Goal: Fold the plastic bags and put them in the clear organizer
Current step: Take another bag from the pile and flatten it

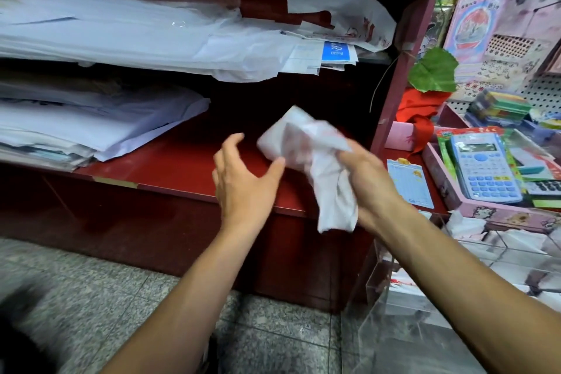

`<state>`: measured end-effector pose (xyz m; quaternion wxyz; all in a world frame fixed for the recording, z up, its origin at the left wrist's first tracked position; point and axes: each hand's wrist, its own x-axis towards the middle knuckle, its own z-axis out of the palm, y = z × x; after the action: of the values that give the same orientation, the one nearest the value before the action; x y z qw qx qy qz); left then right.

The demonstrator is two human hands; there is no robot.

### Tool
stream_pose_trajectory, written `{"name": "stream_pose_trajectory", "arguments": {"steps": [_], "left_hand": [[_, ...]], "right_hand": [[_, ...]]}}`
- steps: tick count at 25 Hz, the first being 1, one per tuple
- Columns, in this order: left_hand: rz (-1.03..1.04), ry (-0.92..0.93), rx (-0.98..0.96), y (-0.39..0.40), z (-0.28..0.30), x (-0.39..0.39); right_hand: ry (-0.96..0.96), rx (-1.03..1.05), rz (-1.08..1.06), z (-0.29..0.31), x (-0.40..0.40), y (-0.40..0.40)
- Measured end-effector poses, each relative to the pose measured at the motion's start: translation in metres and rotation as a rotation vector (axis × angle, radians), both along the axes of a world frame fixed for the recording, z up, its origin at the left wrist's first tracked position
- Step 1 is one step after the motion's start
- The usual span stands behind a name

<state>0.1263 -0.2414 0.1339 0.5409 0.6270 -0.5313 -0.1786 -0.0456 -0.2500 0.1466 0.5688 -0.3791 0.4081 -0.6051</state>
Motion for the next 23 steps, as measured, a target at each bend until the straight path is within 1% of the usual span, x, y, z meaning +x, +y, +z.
{"name": "stream_pose_trajectory", "arguments": {"steps": [1,2,3,4,5,6,7,8,10,12,14,16,18,19,21,22,23], "left_hand": [[-0.007,0.232,0.135,0.0,0.004,0.0],[-0.063,0.454,0.307,0.0,0.005,0.0],[-0.164,0.626,0.503,0.002,0.005,-0.001],[-0.304,0.714,0.685,0.008,0.005,-0.003],[-0.438,0.761,0.8,0.012,0.002,-0.006],[-0.529,0.807,0.841,0.014,-0.003,-0.009],[-0.578,0.865,0.822,0.016,-0.006,-0.013],[-0.59,0.946,0.758,0.018,-0.007,-0.017],[-0.519,1.075,0.601,0.013,-0.009,-0.023],[-0.357,1.083,0.486,0.004,-0.014,-0.024],[-0.194,1.022,0.395,0.002,-0.013,-0.022],[-0.106,0.905,0.328,0.001,-0.01,-0.023],[-0.103,0.721,0.298,0.002,-0.009,-0.027],[-0.106,0.648,0.292,0.001,-0.009,-0.028],[-0.118,0.584,0.283,-0.005,-0.014,-0.028],[-0.126,0.57,0.289,-0.008,-0.016,-0.027],[-0.136,0.549,0.306,-0.01,-0.019,-0.028]], "right_hand": [[-0.262,-0.028,0.055,0.008,-0.008,-0.001],[-0.38,-0.052,0.07,0.013,-0.014,0.001],[-0.411,-0.055,0.079,0.014,-0.018,0.004],[-0.4,-0.02,0.078,0.01,-0.021,0.008],[-0.39,0.052,0.053,0.002,-0.024,0.014],[-0.366,0.145,-0.015,-0.009,-0.028,0.019],[-0.332,0.232,-0.092,-0.02,-0.033,0.024],[-0.288,0.302,-0.155,-0.025,-0.036,0.029],[-0.142,0.418,-0.284,-0.031,-0.041,0.034],[-0.001,0.5,-0.339,-0.031,-0.042,0.04],[0.083,0.564,-0.299,-0.031,-0.042,0.047],[0.172,0.619,-0.256,-0.029,-0.043,0.053],[0.208,0.646,-0.246,-0.027,-0.042,0.057],[0.208,0.641,-0.256,-0.027,-0.042,0.058],[0.218,0.571,-0.289,-0.023,-0.043,0.06],[0.279,0.489,-0.348,-0.023,-0.044,0.06],[0.425,0.365,-0.436,-0.022,-0.047,0.059]]}}
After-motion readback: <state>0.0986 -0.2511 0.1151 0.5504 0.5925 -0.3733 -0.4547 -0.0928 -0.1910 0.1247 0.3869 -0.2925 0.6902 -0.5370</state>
